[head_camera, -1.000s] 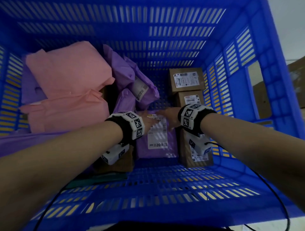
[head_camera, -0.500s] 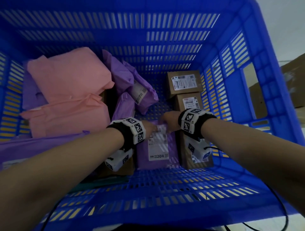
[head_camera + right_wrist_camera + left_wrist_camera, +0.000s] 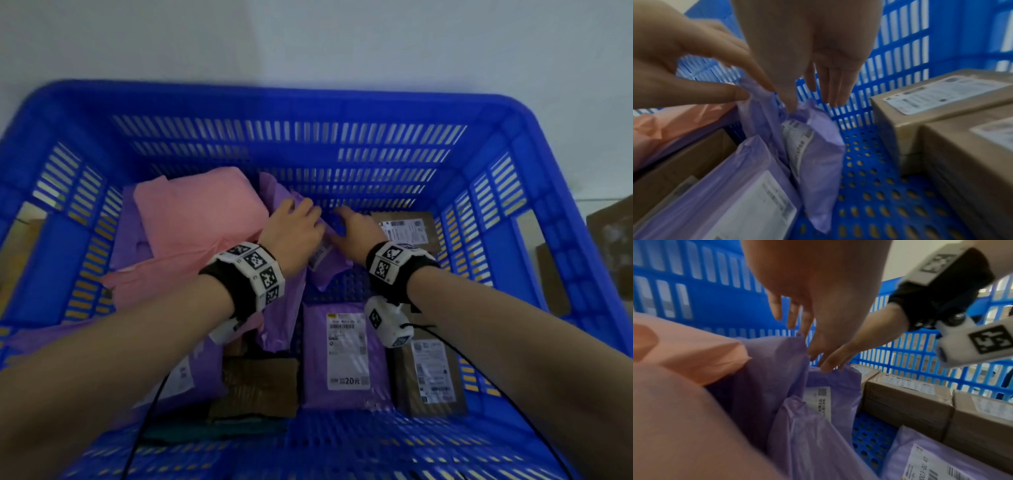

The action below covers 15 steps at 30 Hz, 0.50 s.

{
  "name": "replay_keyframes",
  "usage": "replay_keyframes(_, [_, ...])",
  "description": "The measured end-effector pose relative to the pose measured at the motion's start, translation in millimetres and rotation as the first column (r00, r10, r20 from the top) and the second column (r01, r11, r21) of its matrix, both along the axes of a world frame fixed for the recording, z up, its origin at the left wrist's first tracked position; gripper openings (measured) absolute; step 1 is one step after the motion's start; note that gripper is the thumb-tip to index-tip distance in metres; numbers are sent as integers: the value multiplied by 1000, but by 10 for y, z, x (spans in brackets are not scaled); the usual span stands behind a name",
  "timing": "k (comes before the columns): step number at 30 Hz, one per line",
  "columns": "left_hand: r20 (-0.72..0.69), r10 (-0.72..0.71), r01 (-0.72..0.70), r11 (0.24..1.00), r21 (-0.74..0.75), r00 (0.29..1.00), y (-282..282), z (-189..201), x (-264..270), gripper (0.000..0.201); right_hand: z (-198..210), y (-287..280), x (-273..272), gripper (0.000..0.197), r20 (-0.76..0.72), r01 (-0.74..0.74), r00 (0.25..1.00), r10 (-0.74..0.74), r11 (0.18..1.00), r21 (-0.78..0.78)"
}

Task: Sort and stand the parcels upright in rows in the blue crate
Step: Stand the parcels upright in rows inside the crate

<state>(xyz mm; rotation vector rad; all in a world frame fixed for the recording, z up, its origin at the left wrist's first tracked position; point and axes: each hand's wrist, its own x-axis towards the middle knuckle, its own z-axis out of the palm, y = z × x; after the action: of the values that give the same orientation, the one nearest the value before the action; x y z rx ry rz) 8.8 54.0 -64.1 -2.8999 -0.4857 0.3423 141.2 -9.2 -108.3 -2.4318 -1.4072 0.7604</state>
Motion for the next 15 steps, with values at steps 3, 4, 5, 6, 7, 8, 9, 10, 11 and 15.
replay_keyframes(3, [-25,44,-44,999,4,999,-12,14,9,36,34,121,-45,37,48,-32,998,35,998,-61])
replay_keyframes(4, [-63,86,-88,996,-27,994,-8,-19,5,36,40,142,-47,33,62,-40,997,45,996,-78])
replay_keyframes(5, [-97,127,-132,990,-52,987,-6,-25,3,36,45,161,-48,30,71,-45,996,51,995,-94])
replay_keyframes(6, [-111,151,-158,986,-56,982,-2,-17,-2,37,42,182,-49,28,74,-49,996,57,993,-104])
replay_keyframes(7, [-120,156,-164,985,-52,980,-15,-18,7,37,40,181,-39,27,72,-48,996,57,992,-114])
replay_keyframes(8, [-130,167,-174,983,-52,977,-24,-19,1,37,36,192,-36,26,71,-52,996,60,992,-117])
replay_keyframes(9, [-145,182,-192,980,-53,972,-34,-7,0,37,40,199,-33,26,73,-52,995,60,992,-116])
replay_keyframes(10, [-165,198,-209,977,-52,966,-47,7,-7,37,54,200,-27,25,76,-49,995,58,993,-111])
replay_keyframes(11, [-176,212,-224,973,-50,961,-57,28,-16,37,81,197,-24,26,74,-44,996,52,993,-105])
replay_keyframes(15, [-149,268,-283,955,-89,952,-83,90,-58,37,233,137,61,31,70,-33,997,37,998,-49])
